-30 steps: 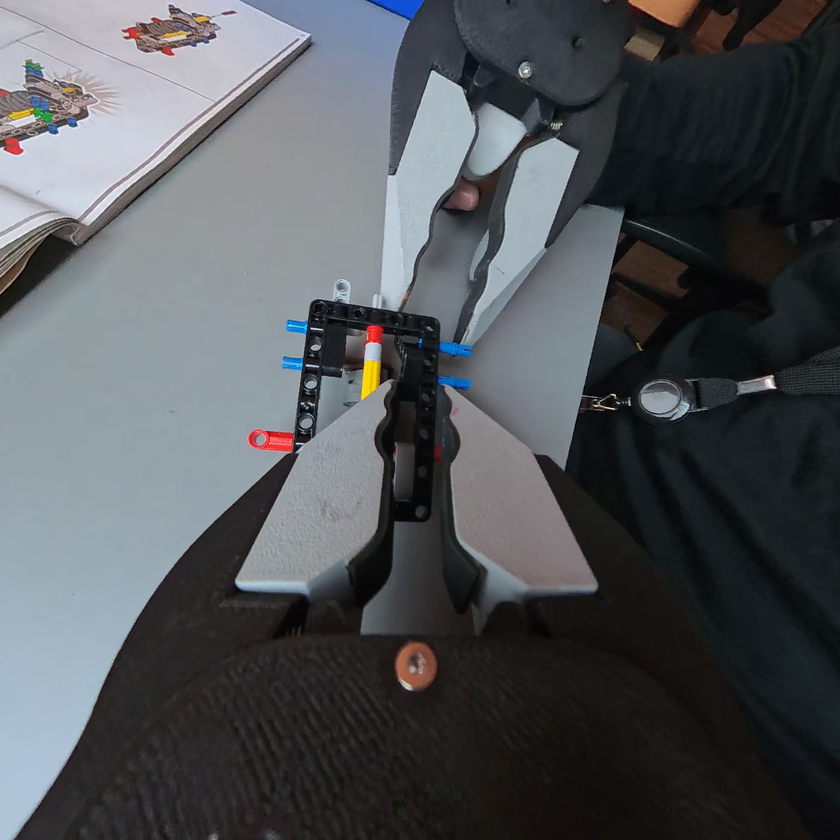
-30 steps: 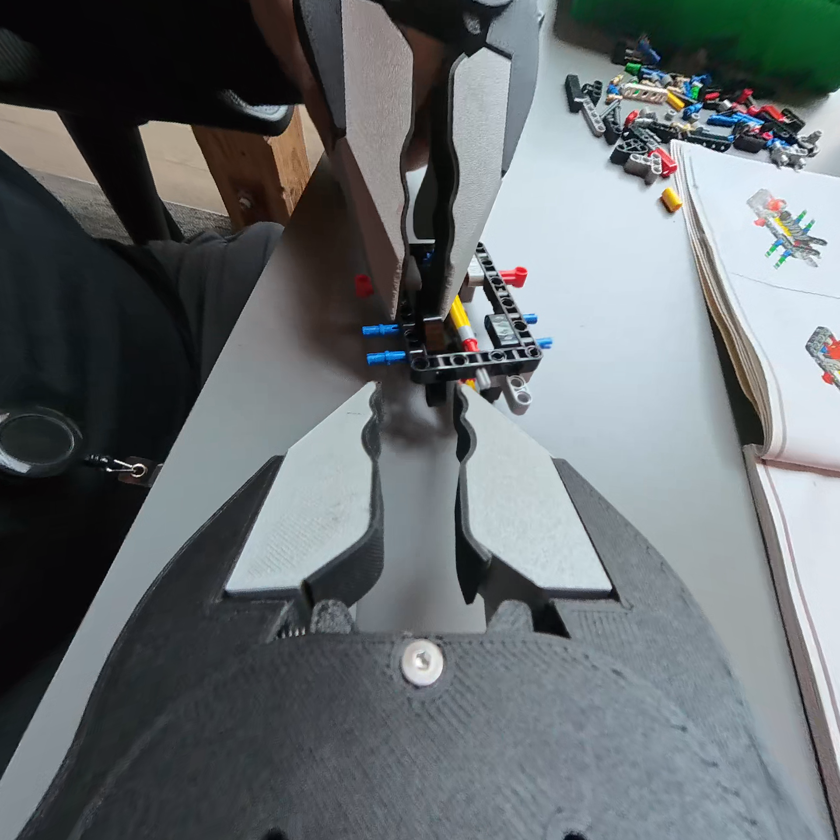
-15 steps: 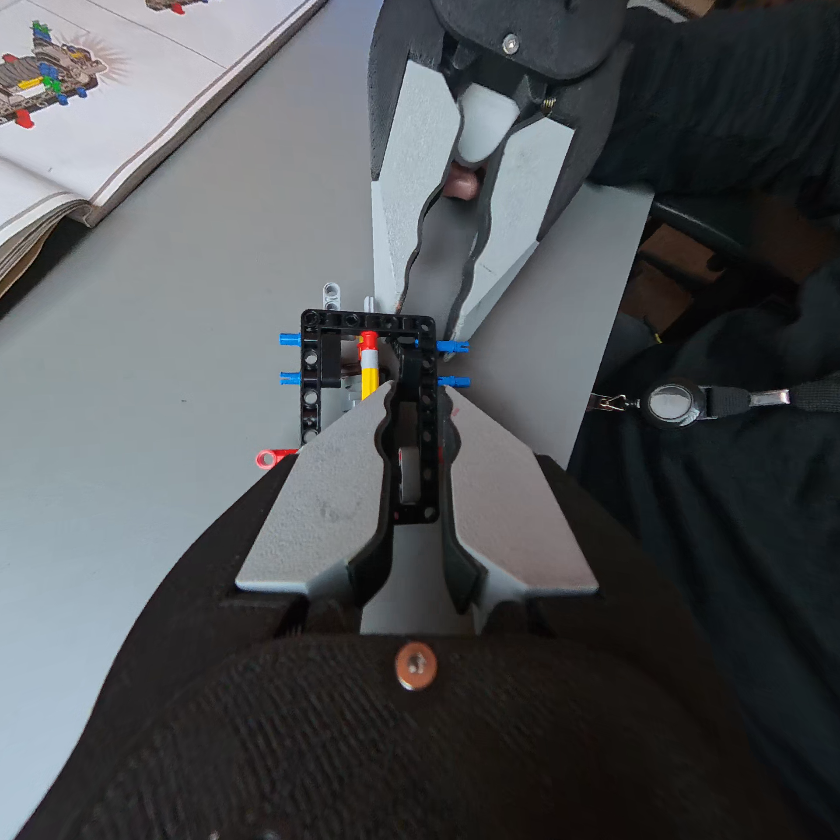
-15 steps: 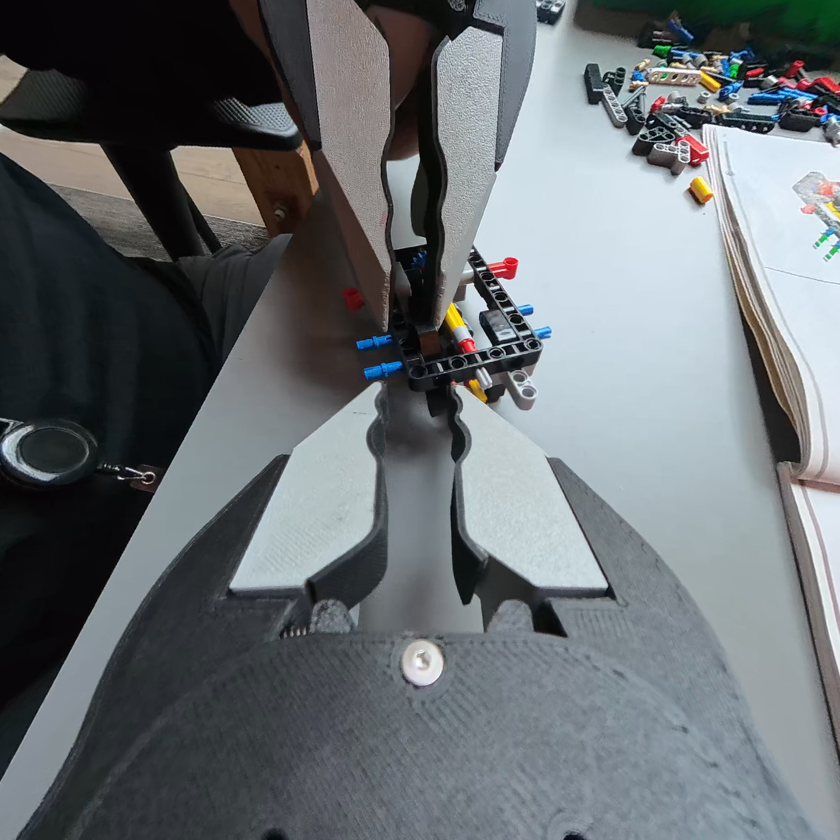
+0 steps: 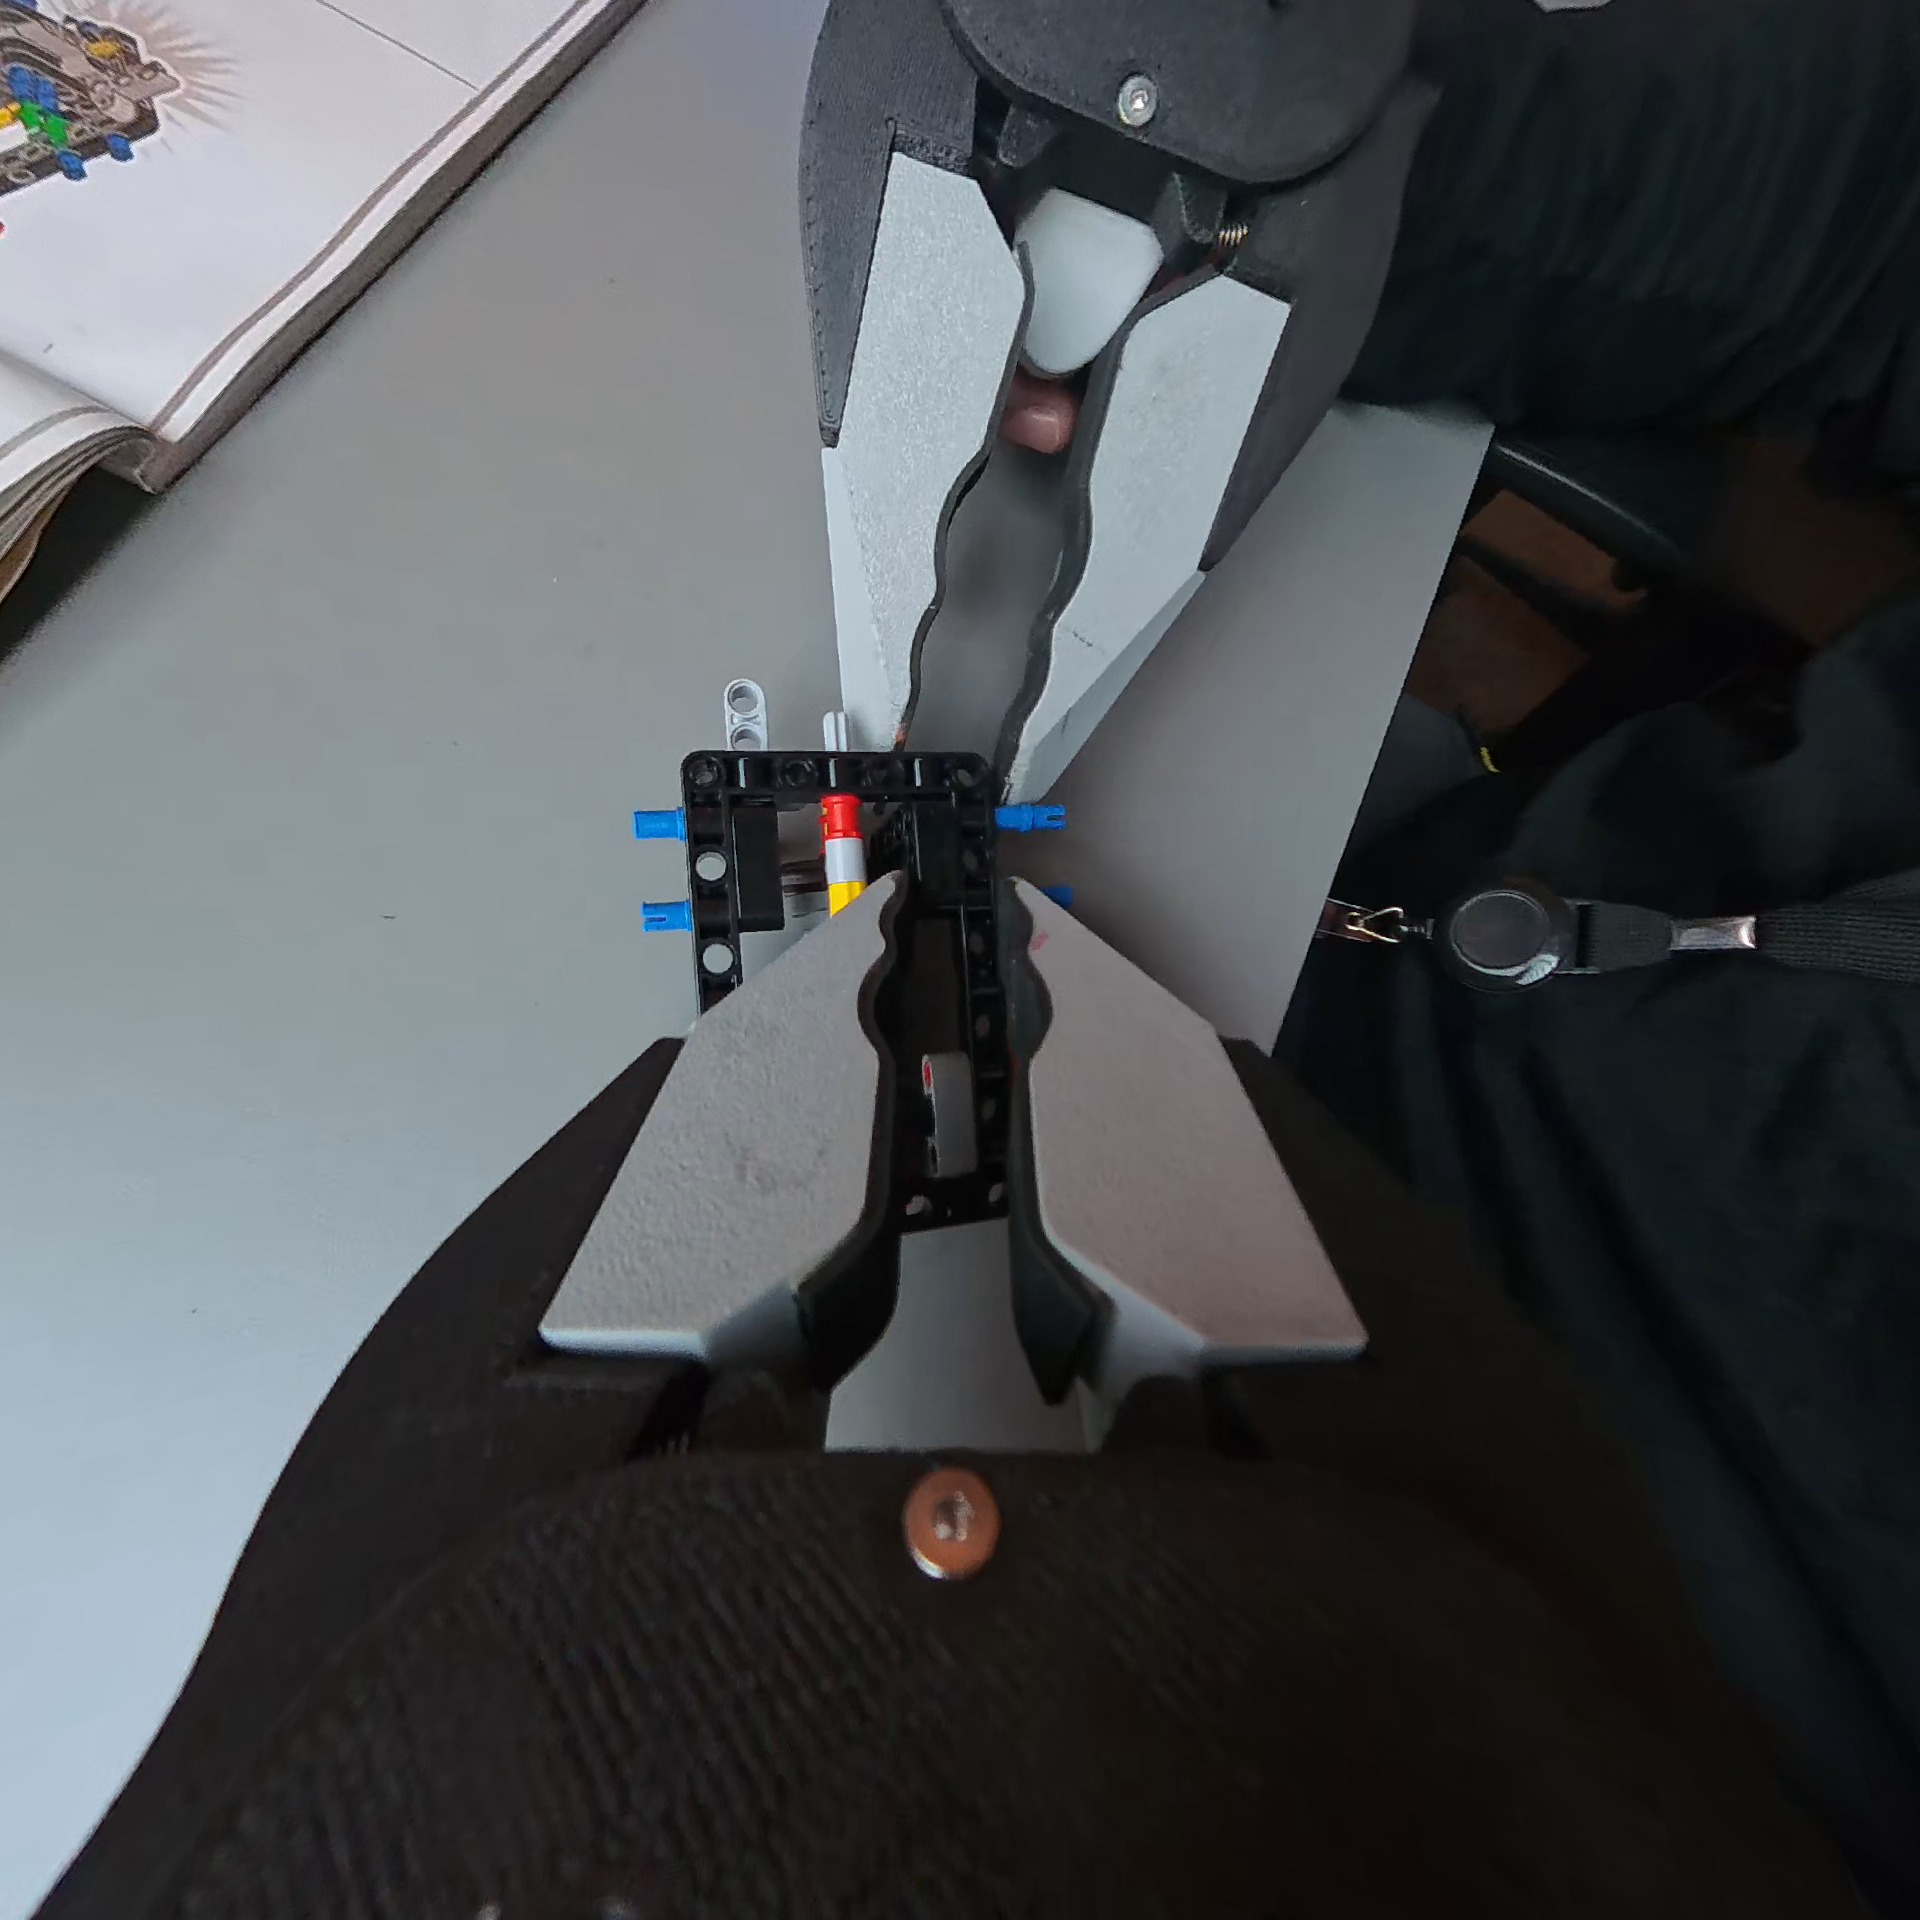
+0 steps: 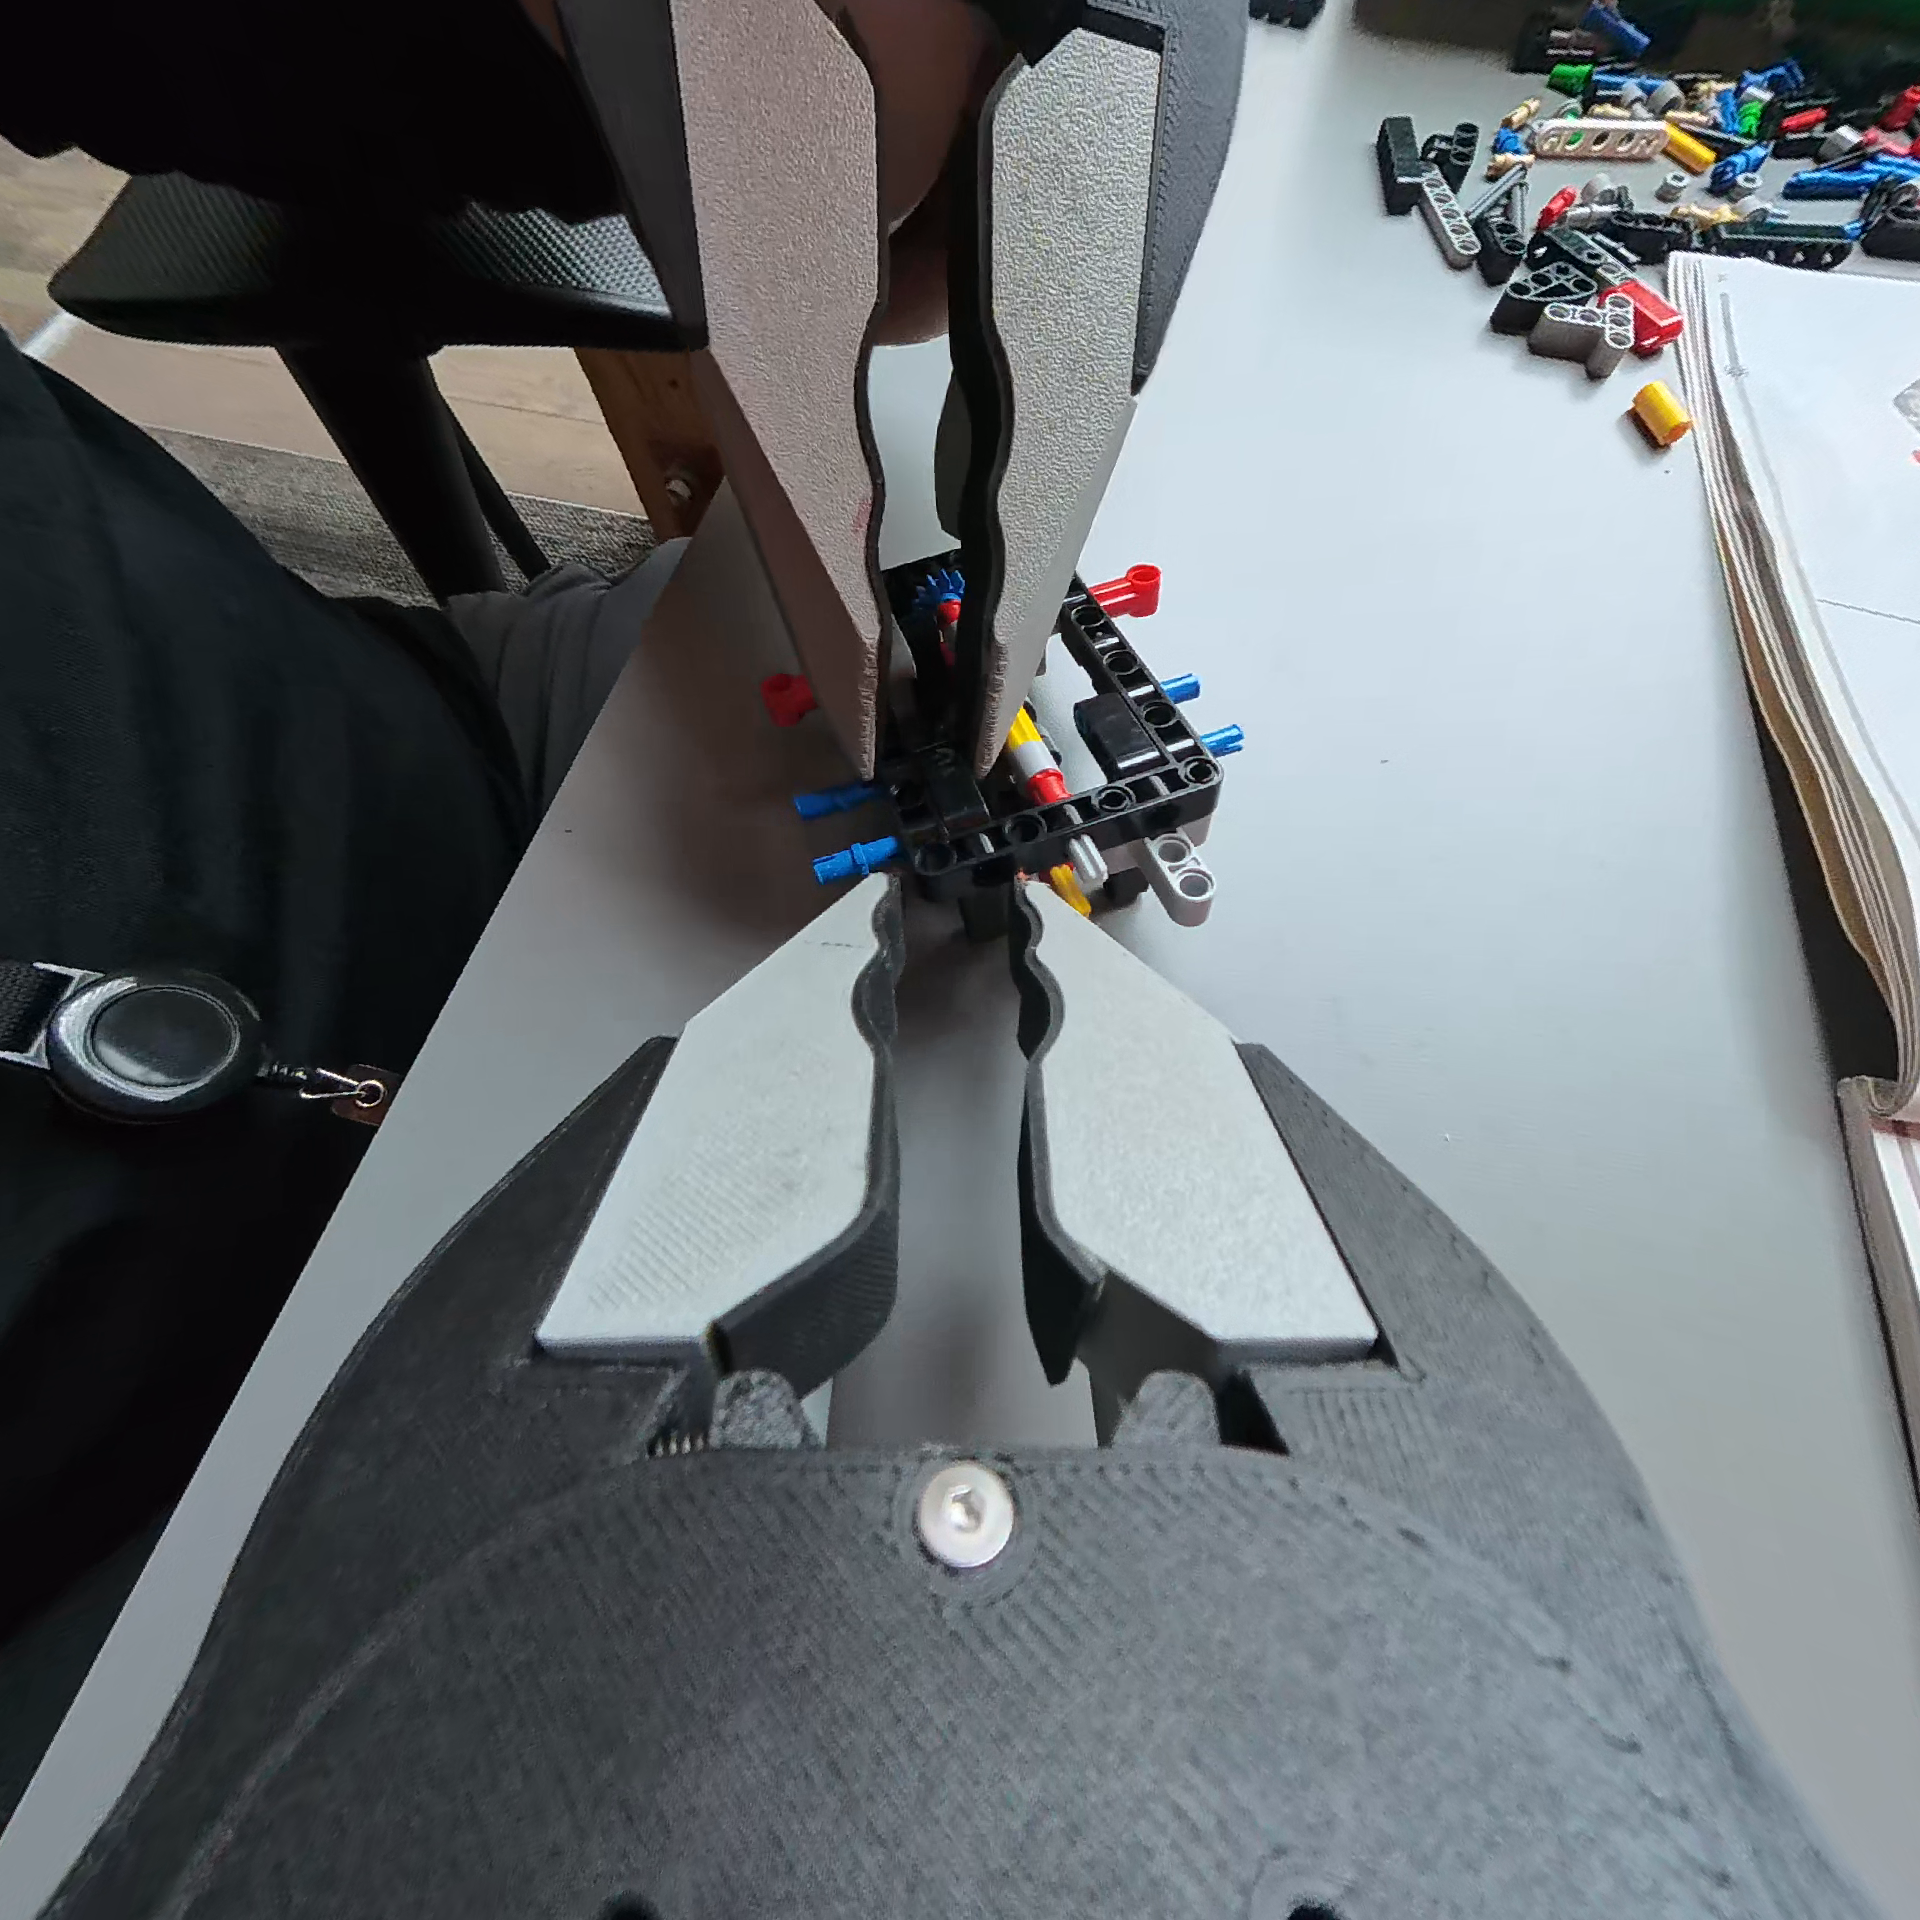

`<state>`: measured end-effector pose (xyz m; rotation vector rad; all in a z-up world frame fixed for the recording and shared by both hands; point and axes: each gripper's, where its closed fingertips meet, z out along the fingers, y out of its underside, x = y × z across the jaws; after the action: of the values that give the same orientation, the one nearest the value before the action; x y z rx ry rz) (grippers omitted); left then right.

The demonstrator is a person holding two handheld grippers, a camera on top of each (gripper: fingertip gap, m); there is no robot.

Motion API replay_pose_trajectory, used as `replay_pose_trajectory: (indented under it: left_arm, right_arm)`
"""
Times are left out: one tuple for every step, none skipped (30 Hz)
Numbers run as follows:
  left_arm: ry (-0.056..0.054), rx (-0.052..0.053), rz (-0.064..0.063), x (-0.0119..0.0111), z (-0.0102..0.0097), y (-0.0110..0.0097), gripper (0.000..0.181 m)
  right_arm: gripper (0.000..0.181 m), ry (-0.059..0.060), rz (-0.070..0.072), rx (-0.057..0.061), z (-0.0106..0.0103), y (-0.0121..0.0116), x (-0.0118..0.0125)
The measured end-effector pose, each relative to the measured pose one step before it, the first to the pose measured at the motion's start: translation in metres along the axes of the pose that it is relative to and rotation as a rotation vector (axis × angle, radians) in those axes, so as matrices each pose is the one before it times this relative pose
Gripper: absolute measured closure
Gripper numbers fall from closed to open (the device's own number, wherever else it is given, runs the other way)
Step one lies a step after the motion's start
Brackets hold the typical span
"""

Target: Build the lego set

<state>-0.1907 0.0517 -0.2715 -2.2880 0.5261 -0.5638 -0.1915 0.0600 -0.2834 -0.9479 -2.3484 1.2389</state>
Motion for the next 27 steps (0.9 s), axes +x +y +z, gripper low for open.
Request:
replay_pose_trajectory:
  left_arm:
    - [0.0018,0.0026,-0.0007,0.00025,0.00014,-0.00020,0.168]
    - [0.0012,-0.0007,0.0000,0.00015,0.00011,-0.00005,0.168]
    - [-0.0004,-0.0027,0.0008,-0.00008,0.00011,-0.00016,0.168]
    - [-0.0014,-0.0033,0.0024,-0.00012,0.00012,-0.00006,0.168]
    - [-0.0003,-0.0038,0.0022,-0.00008,0.00008,-0.00002,0.168]
    - [-0.0020,-0.0020,0.0026,-0.00034,0.00002,0.00018,0.168]
    - [0.0006,0.0002,0.0029,-0.00012,-0.00008,0.00020,0.168]
    - [0.0042,0.0036,0.0003,0.00000,0.00004,0.00007,0.168]
    - [0.0043,0.0055,-0.0037,-0.00026,-0.00004,-0.00006,0.168]
    - [0.0012,0.0050,-0.0069,-0.00083,-0.00013,-0.00007,0.168]
    - [-0.0006,0.0048,-0.0051,-0.00081,-0.00023,-0.00012,0.169]
    - [0.0004,0.0023,-0.0048,-0.00040,-0.00027,-0.00021,0.169]
    - [-0.0002,-0.0016,-0.0006,0.00002,-0.00001,0.00000,0.168]
    - [-0.0013,-0.0038,0.0020,0.00000,0.00005,0.00023,0.168]
    - [-0.0011,-0.0045,0.0015,0.00020,0.00009,0.00015,0.168]
    - [0.0031,-0.0061,0.0030,0.00083,0.00015,0.00040,0.168]
    - [0.0043,-0.0052,0.0023,0.00080,0.00022,0.00031,0.169]
    - [0.0028,-0.0019,0.0020,0.00056,0.00024,0.00003,0.169]
    - [0.0030,-0.0006,-0.0008,0.00032,0.00028,-0.00013,0.169]
    - [-0.0012,0.0001,-0.0028,-0.00045,-0.00013,-0.00034,0.169]
    - [-0.0024,0.0017,-0.0031,-0.00080,-0.00024,-0.00043,0.169]
    - [-0.0003,0.0017,-0.0019,-0.00056,0.00003,-0.00010,0.169]
    - [0.0027,0.0006,-0.0020,0.00020,0.00017,-0.00003,0.169]
    - [0.0014,-0.0019,-0.0008,0.00009,0.00003,0.00006,0.169]
    - [-0.0017,-0.0035,-0.0020,-0.00010,-0.00006,0.00004,0.169]
    - [-0.0020,-0.0053,-0.0014,0.00000,0.00001,0.00003,0.169]
    - [-0.0018,-0.0059,-0.0006,0.00019,0.00002,0.00013,0.169]
  right_arm:
    - [0.166,-0.0009,0.0051,0.0007,-0.00010,-0.00002,0.00037]
    - [0.167,-0.0005,0.0033,-0.0001,-0.00003,0.00001,0.00026]
    - [0.167,0.0012,0.0006,0.0000,-0.00006,0.00004,0.00020]
    - [0.167,0.0025,-0.0010,-0.0003,0.00010,0.00008,0.00021]
    - [0.166,0.0017,-0.0018,-0.0007,-0.00003,0.00010,-0.00006]
    - [0.164,-0.0014,-0.0048,-0.0013,-0.00001,0.00039,-0.00063]
    - [0.163,-0.0017,-0.0076,-0.0011,-0.00009,0.00031,-0.00084]
    - [0.159,-0.0040,-0.0092,-0.0008,-0.00012,0.00031,-0.00141]
    - [0.156,-0.0044,-0.0095,-0.0019,0.00004,0.00029,-0.00142]
    - [0.150,-0.0078,-0.0113,-0.0018,-0.00005,0.00034,-0.00192]
    - [0.142,-0.0152,-0.0130,0.0002,-0.00013,0.00008,-0.00293]
    - [0.137,-0.0116,-0.0116,0.0011,-0.00015,-0.00011,-0.00259]
    - [0.135,-0.0006,-0.0096,-0.0013,0.00010,0.00004,-0.00102]
    - [0.136,0.0110,-0.0096,-0.0035,0.00031,0.00030,0.00021]
    - [0.141,0.0238,-0.0106,-0.0052,0.00038,0.00032,0.00180]
    - [0.149,0.0293,-0.0117,-0.0055,0.00046,0.00043,0.00242]
    - [0.152,0.0217,-0.0136,-0.0043,-0.00002,0.00050,0.00159]
    - [0.155,0.0140,-0.0111,-0.0022,-0.00018,0.00033,0.00088]
    - [0.152,0.0026,-0.0030,0.0005,-0.00021,-0.00001,-0.00029]
    - [0.144,-0.0154,0.0065,0.0030,-0.00027,-0.00030,-0.00233]
    - [0.137,-0.0231,0.0122,0.0043,-0.00031,-0.00044,-0.00289]
    - [0.136,-0.0137,0.0121,0.0032,-0.00034,-0.00029,-0.00123]
    - [0.139,-0.0021,0.0091,0.0016,-0.00022,-0.00001,0.00046]
    - [0.141,0.0024,0.0080,0.0014,-0.00005,-0.00027,0.00078]
    - [0.141,-0.0004,0.0103,0.0019,-0.00002,-0.00045,0.00044]
    - [0.141,-0.0028,0.0108,0.0016,0.00013,-0.00044,0.00007]
    - [0.141,-0.0048,0.0080,0.0018,-0.00014,-0.00028,-0.00038]
